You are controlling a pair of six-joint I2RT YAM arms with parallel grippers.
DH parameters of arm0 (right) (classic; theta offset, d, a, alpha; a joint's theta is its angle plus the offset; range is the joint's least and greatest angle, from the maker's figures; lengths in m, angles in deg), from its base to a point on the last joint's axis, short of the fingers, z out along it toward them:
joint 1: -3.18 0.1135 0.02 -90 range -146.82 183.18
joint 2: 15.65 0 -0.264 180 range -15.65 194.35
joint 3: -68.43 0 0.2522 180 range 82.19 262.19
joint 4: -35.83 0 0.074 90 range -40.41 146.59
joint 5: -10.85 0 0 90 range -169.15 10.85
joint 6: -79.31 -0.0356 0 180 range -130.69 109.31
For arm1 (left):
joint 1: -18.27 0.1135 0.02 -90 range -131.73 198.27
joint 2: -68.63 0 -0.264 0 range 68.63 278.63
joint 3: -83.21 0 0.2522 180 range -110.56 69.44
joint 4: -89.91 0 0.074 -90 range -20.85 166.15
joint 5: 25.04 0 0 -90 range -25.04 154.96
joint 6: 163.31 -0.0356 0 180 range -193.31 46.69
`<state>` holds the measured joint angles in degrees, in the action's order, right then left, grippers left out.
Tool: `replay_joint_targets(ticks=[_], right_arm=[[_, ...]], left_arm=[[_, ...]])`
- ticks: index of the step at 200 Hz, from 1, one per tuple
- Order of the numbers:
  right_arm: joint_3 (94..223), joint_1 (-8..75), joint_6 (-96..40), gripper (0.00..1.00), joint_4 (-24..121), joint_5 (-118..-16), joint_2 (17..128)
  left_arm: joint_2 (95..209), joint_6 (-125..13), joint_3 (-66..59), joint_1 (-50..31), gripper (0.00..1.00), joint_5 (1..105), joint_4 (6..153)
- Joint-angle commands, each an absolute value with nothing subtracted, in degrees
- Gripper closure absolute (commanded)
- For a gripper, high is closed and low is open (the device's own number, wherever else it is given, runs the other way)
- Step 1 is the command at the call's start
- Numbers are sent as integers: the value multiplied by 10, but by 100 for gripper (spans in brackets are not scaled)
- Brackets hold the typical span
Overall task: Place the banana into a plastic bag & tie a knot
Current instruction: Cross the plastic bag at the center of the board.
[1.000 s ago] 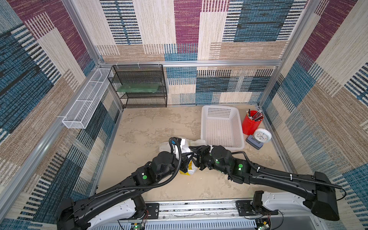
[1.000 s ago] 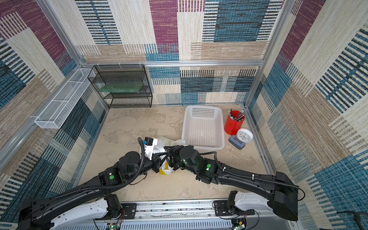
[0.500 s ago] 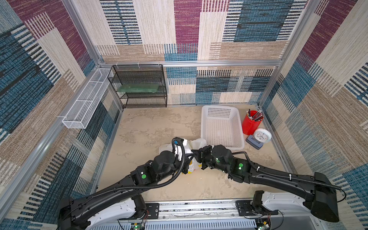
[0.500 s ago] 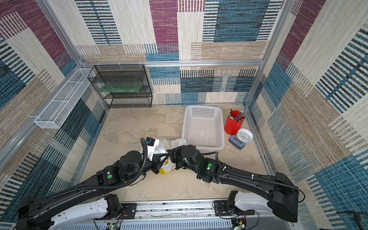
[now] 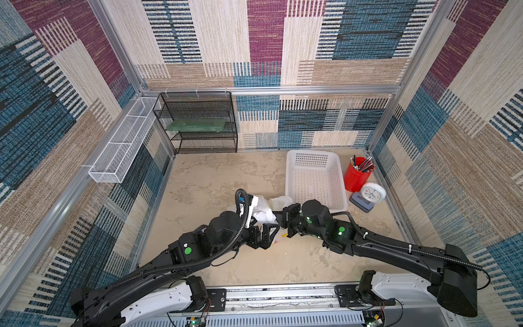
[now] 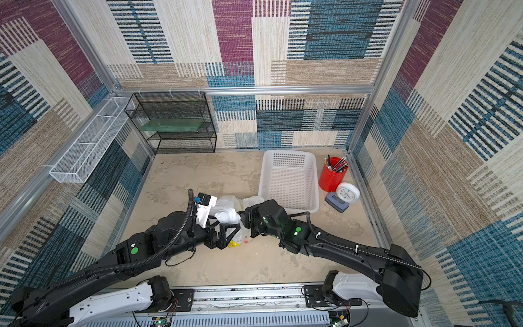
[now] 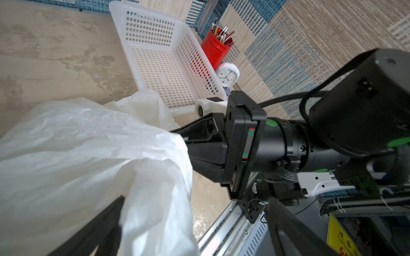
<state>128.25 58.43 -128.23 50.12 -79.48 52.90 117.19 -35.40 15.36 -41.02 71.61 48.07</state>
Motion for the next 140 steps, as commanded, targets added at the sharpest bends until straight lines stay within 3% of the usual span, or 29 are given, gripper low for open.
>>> replay_joint_targets(ticks=[1, 21, 51, 66, 93, 106, 112, 140], right_arm=[[1301, 567, -1548, 100, 557, -778, 526], [1316, 538, -1477, 100, 581, -777, 525], [1338, 508, -1381, 100, 583, -794, 533], [1345, 504, -1343, 100, 573, -802, 540], [1338, 504, -1280, 100, 531, -816, 548], [1338, 504, -1242, 100, 519, -822, 549], [1335, 506, -1220, 100, 509, -828, 548], [1313, 517, -1132, 100, 456, -855, 539]], left_arm=[[1197, -252, 92, -380, 0, 687, 359], [1257, -245, -19, -326, 0, 634, 242], [1369, -245, -162, -202, 0, 472, 79], [1404, -208, -194, -151, 5, 378, 33], [1374, -22, -157, -121, 11, 300, 137], [1336, 99, -115, -121, 7, 311, 206], [1319, 149, -91, -122, 0, 313, 246], [1264, 277, -39, -122, 1, 372, 302]])
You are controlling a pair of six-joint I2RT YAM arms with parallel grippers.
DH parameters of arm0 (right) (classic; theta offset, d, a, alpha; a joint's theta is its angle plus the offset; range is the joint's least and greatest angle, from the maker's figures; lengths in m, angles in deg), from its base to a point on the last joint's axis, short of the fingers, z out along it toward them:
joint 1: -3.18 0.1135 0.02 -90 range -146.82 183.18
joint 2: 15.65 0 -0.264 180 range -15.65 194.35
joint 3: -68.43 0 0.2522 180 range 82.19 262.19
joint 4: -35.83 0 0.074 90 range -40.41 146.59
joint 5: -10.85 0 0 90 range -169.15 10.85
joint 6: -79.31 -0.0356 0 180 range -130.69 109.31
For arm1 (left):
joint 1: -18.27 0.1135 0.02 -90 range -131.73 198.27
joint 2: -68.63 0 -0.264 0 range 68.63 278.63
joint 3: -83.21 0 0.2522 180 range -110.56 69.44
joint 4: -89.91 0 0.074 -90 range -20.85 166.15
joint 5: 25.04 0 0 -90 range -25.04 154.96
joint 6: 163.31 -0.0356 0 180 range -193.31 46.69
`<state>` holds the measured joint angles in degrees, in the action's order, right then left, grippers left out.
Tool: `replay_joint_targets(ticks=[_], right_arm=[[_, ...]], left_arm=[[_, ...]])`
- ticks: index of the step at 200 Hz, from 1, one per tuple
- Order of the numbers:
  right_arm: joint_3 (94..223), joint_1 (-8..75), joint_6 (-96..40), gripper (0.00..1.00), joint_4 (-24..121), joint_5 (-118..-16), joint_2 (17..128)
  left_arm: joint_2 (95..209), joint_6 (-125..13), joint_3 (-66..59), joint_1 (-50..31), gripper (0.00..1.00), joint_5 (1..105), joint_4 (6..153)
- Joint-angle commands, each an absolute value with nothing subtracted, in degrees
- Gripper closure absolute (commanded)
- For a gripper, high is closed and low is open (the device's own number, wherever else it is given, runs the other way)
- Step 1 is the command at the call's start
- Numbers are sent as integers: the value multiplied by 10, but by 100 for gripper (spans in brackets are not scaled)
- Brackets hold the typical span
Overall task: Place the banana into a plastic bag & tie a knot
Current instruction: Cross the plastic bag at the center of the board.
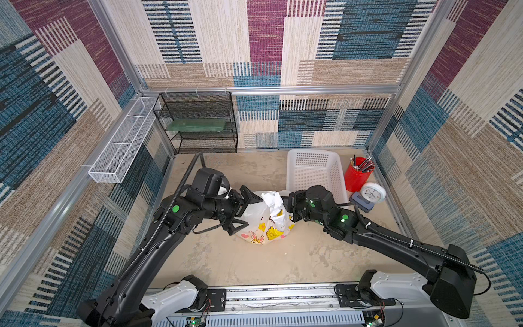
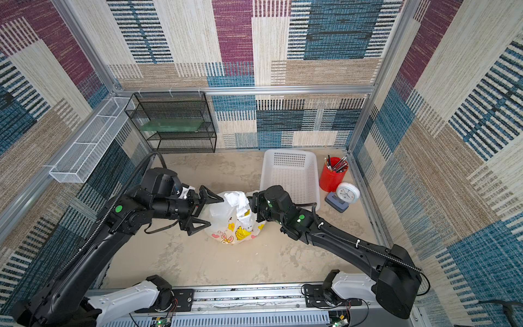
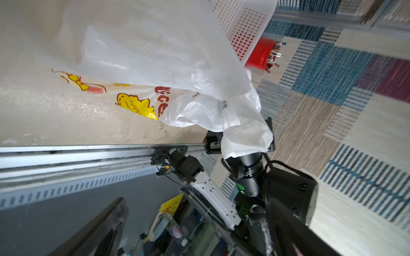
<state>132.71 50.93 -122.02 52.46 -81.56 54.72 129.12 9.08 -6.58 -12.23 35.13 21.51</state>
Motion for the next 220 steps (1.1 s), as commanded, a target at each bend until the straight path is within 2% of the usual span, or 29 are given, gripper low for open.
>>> replay_joint_targets(ticks=[1, 37, 63, 86, 105, 127, 145, 190, 210, 220], right_arm=[[1312, 518, -1129, 100, 454, -857, 538], [1306, 550, -1052, 100, 427, -894, 531], [1297, 577, -996, 100, 403, -919, 530], [1286, 584, -966, 100, 389, -930, 524], [1274, 584, -965, 100, 377, -931, 520], [1270, 584, -965, 100, 376, -930, 518], [1272, 585, -963, 100, 375, -927, 519], [1270, 585, -967, 100, 376, -925, 515], [1269, 582, -969, 100, 377, -921, 511], [1268, 582, -970, 100, 380, -920, 510]], left_arm=[[1263, 280, -39, -122, 1, 372, 302], [1286, 334, -49, -136, 0, 403, 334], [1317, 358, -80, -176, 2, 422, 342], [1301, 407, -55, -216, 6, 451, 324], [1296, 428, -35, -238, 10, 460, 324], [1303, 423, -51, -257, 10, 477, 292], [1311, 419, -64, -262, 6, 500, 289], [1348, 423, -44, -273, 5, 534, 353], [1352, 418, -35, -275, 11, 552, 363], [1353, 414, -28, -274, 26, 567, 383]])
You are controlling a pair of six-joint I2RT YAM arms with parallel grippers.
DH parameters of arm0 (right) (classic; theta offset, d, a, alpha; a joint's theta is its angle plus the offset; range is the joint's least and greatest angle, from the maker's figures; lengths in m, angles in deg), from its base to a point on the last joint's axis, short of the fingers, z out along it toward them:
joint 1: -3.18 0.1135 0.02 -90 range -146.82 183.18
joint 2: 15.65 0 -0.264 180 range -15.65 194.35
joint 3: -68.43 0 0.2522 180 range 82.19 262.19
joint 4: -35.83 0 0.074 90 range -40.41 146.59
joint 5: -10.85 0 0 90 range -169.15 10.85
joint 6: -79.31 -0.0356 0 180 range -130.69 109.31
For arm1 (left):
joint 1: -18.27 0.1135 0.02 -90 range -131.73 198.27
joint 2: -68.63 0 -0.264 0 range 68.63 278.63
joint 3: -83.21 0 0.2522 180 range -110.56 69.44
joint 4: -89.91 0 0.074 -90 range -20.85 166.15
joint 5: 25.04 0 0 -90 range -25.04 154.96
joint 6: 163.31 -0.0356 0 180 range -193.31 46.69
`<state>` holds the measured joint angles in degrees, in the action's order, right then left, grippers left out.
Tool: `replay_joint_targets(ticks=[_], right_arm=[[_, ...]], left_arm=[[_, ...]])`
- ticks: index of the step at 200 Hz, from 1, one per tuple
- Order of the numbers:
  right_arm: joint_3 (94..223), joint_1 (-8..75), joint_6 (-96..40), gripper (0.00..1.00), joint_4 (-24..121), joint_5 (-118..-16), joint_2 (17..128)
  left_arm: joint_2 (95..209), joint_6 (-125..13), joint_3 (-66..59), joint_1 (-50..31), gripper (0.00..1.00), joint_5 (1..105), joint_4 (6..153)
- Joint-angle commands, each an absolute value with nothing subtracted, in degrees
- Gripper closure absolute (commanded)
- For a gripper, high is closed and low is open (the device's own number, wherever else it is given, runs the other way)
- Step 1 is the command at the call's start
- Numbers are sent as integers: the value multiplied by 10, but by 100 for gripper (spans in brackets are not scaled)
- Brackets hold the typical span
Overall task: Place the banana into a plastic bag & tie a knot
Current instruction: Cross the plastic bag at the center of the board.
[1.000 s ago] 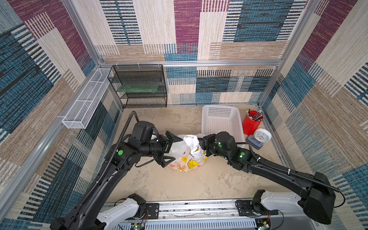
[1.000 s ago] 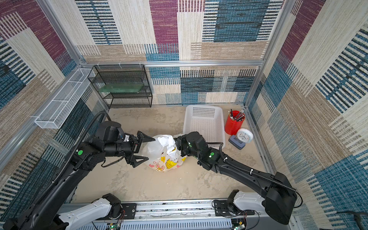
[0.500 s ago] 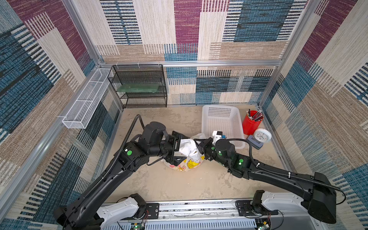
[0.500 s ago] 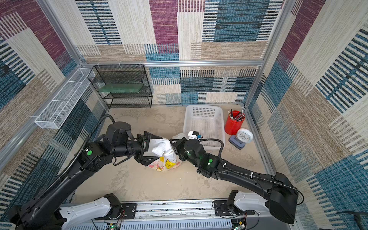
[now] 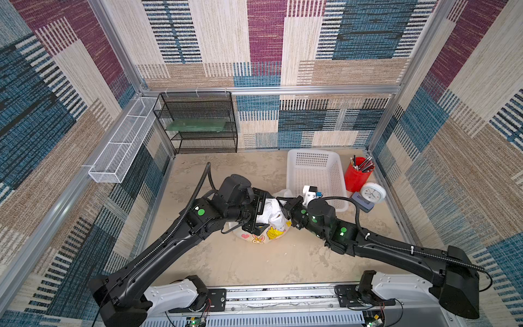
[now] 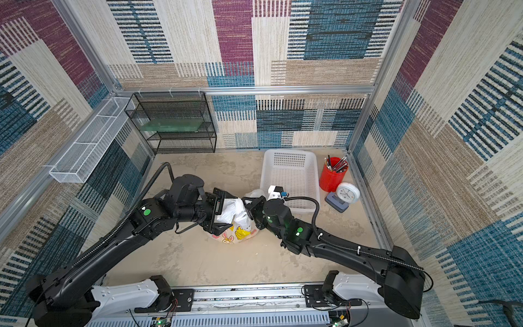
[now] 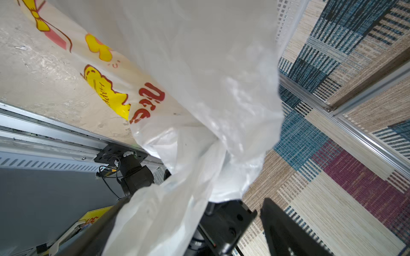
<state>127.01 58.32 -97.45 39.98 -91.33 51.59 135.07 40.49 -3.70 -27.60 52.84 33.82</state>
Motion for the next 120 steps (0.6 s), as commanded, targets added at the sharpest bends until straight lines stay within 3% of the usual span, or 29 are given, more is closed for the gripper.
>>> replay_joint_targets(ticks=[1, 8, 41, 108, 120], right_arm=[[1268, 582, -970, 100, 380, -920, 510], [1266, 581, -971, 100, 379, -920, 508], [1262, 579, -974, 100, 383, -917, 500], [1253, 578, -979, 100, 390, -913, 488], [1253, 577, -979, 100, 390, -912, 487]], left_arm=[[1353, 413, -27, -275, 28, 568, 385], [1355, 414, -25, -274, 38, 572, 392], [1369, 404, -21, -273, 51, 564, 409], [1391, 365, -32, -261, 54, 566, 425], [1396, 360, -32, -260, 59, 557, 431]])
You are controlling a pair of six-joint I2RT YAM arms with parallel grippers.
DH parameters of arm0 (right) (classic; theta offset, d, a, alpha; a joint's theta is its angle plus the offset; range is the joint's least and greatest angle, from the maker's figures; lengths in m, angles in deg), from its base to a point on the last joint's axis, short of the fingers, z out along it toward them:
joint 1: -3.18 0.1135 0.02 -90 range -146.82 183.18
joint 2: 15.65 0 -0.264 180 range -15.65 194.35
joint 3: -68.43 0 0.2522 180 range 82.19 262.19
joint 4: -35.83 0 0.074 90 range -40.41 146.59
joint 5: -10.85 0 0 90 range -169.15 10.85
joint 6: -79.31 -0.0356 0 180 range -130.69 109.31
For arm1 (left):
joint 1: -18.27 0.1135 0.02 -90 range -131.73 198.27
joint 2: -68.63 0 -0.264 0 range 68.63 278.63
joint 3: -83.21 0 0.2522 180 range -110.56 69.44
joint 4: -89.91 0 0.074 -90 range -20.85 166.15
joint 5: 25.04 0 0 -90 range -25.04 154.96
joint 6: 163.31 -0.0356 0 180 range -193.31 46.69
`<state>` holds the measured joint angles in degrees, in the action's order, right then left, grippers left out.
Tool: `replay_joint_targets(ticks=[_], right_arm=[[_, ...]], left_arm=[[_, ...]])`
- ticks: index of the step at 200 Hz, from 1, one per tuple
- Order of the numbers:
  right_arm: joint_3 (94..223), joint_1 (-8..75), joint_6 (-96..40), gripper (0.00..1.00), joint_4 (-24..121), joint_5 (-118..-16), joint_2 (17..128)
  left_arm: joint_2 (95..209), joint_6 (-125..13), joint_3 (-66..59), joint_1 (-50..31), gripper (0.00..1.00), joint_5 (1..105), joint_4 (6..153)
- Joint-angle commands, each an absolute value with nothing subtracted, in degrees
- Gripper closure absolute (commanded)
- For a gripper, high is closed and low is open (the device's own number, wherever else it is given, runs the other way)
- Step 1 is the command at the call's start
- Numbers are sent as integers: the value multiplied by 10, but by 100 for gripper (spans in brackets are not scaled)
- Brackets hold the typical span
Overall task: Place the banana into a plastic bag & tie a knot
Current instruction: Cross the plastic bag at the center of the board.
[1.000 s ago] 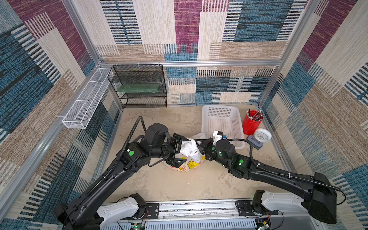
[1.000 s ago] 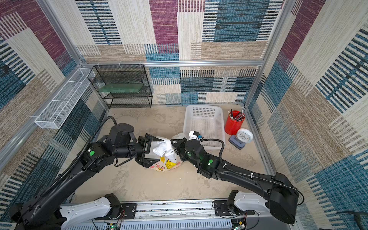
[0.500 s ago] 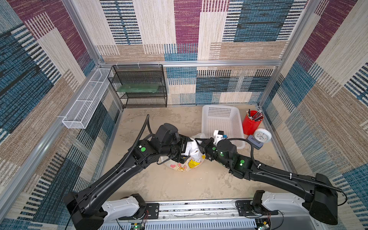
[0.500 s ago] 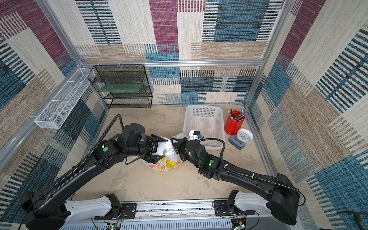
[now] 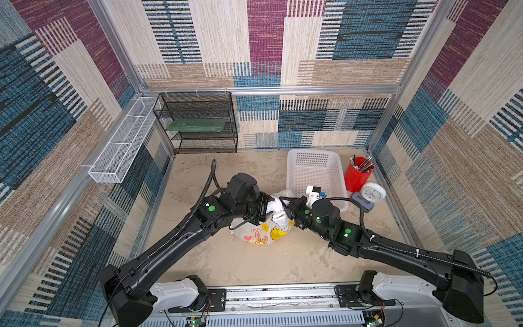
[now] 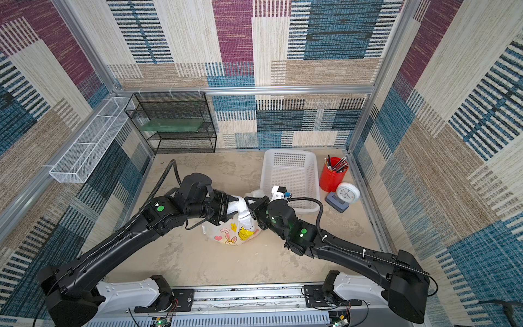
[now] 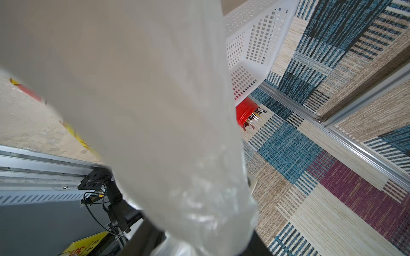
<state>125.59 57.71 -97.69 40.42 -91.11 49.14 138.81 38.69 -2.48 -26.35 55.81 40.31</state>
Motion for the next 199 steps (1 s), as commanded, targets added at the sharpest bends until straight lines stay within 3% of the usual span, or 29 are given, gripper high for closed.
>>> replay_joint_targets(ticks=[1, 27, 40, 58, 72, 89, 112, 132, 199], right_arm=[[1253, 577, -979, 100, 390, -912, 487], [1259, 577, -979, 100, 396, -912, 487], [1261, 577, -985, 100, 408, -914, 484], [1271, 570, -1023, 99, 460, -910, 478], [1281, 563, -1079, 82, 521, -899, 470], [1289, 559, -1145, 53, 577, -894, 452], [1300, 559, -1209, 32, 623, -896, 424], [1331, 558, -1247, 26, 685, -892, 414], [1400, 612, -1395, 24, 816, -861, 411]], left_arm=[[1396, 360, -32, -260, 59, 556, 432], [1400, 360, -16, -260, 76, 538, 456], [1402, 356, -14, -260, 100, 536, 464], [1406, 344, -19, -260, 100, 534, 470], [1408, 334, -18, -261, 100, 535, 481], [1405, 317, -10, -262, 100, 546, 502], [1397, 301, 13, -264, 100, 559, 544], [1395, 289, 32, -267, 100, 564, 569], [1388, 260, 57, -279, 100, 574, 573]])
